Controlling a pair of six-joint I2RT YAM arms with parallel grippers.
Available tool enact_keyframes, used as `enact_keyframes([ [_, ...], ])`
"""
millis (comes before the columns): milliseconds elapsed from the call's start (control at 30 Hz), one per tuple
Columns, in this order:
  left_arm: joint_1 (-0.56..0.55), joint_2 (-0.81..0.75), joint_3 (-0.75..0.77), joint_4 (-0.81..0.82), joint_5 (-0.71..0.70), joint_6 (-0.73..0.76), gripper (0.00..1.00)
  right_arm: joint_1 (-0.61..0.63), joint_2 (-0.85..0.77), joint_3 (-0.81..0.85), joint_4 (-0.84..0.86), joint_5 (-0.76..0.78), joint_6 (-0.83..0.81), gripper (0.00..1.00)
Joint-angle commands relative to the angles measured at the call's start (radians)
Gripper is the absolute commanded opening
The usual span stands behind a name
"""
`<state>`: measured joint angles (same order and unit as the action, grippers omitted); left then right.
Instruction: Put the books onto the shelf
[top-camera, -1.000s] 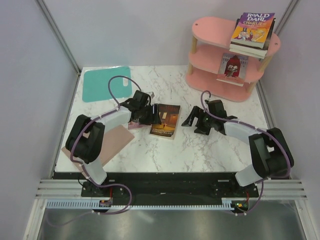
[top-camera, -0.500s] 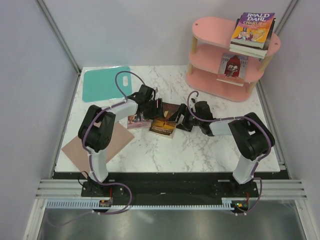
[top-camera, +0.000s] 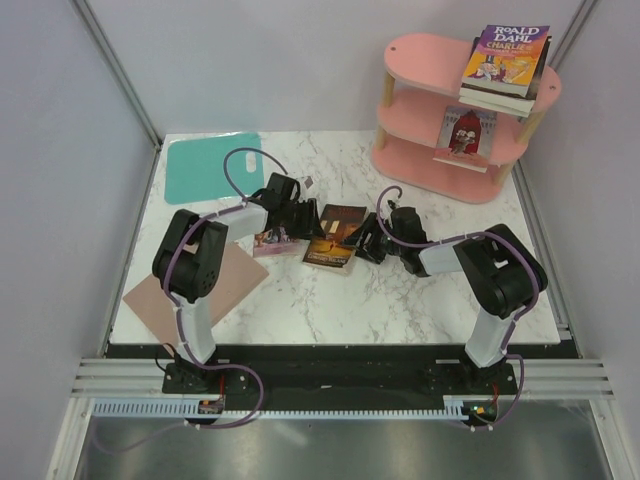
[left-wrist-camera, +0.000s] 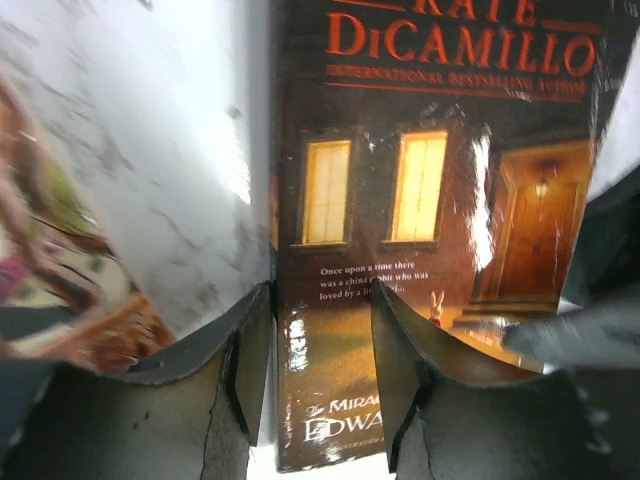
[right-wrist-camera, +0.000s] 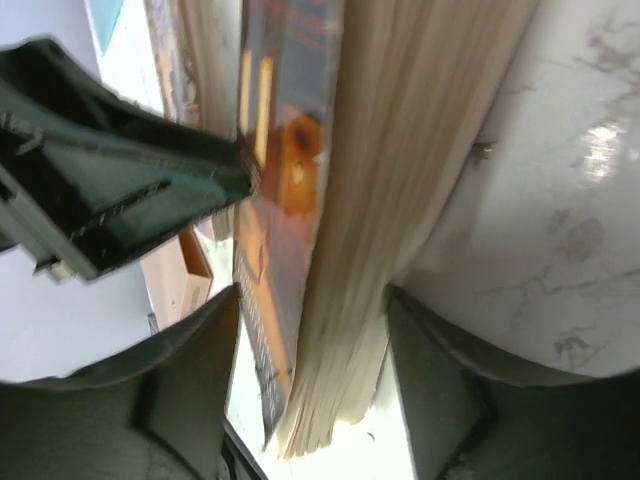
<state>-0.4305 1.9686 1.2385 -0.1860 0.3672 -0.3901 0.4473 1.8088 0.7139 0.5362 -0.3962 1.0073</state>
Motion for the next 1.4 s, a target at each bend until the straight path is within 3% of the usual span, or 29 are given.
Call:
enact_keyframes([
  [0,-0.04,-0.072,-0.088,0.066,0.249,-0.004,0.49,0.007,0.012,-0.005,0.034,0.023,0.004,0.61],
  [67,-0.04,-0.109,-0.096,0.089,0.294,-0.006,0.47,0.008,0.007,-0.017,0.05,0.025,0.014,0.49],
  [300,-0.036,-0.185,-0.14,0.111,0.296,-0.016,0.48,0.007,-0.038,-0.06,0.054,0.046,0.03,0.24],
  [533,0.004,-0.198,-0.198,0.117,0.222,-0.042,0.63,0.004,-0.158,-0.085,0.041,0.056,0.007,0.21],
  [800,0.101,-0.225,-0.395,0.456,0.346,-0.23,0.67,-0.036,-0.229,-0.087,0.076,0.0,0.017,0.21],
  [1033,0.098,-0.175,-0.45,0.807,0.528,-0.423,0.62,-0.039,-0.203,-0.077,0.128,-0.064,0.042,0.22],
  [1233,0.082,-0.157,-0.441,0.852,0.57,-0.441,0.61,-0.039,-0.192,-0.091,0.182,-0.078,0.071,0.24],
  [1267,0.082,-0.162,-0.442,0.855,0.572,-0.438,0.58,-0.039,-0.189,-0.09,0.188,-0.082,0.073,0.24],
  [1367,0.084,-0.181,-0.45,0.869,0.584,-0.437,0.35,-0.039,-0.19,-0.087,0.197,-0.09,0.076,0.24],
])
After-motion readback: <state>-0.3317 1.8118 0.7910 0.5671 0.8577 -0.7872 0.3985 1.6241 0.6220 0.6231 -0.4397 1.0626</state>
